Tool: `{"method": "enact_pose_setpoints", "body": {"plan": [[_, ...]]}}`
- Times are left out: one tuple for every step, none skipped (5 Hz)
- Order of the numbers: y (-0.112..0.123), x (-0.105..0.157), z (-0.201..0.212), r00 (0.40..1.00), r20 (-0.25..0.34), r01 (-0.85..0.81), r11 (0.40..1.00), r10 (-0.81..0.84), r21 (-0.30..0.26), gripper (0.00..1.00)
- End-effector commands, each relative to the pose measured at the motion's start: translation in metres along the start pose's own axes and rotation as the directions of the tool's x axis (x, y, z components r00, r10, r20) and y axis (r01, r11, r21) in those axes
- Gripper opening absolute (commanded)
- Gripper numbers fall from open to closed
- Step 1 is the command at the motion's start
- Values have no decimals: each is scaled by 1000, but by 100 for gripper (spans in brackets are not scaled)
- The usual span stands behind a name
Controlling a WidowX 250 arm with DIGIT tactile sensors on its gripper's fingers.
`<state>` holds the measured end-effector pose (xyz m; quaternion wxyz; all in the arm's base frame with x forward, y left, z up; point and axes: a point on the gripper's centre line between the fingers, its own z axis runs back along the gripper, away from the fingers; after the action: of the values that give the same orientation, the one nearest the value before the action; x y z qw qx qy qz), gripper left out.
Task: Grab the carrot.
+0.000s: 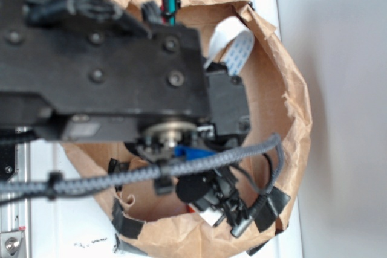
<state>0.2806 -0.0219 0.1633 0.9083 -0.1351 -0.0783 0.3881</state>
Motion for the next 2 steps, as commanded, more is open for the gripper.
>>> {"method": "enact_pose_setpoints", "body": {"plan": [[1,1,-43,982,185,32,998,-42,56,100],[6,-10,-68,974,219,38,998,-50,59,100]]}}
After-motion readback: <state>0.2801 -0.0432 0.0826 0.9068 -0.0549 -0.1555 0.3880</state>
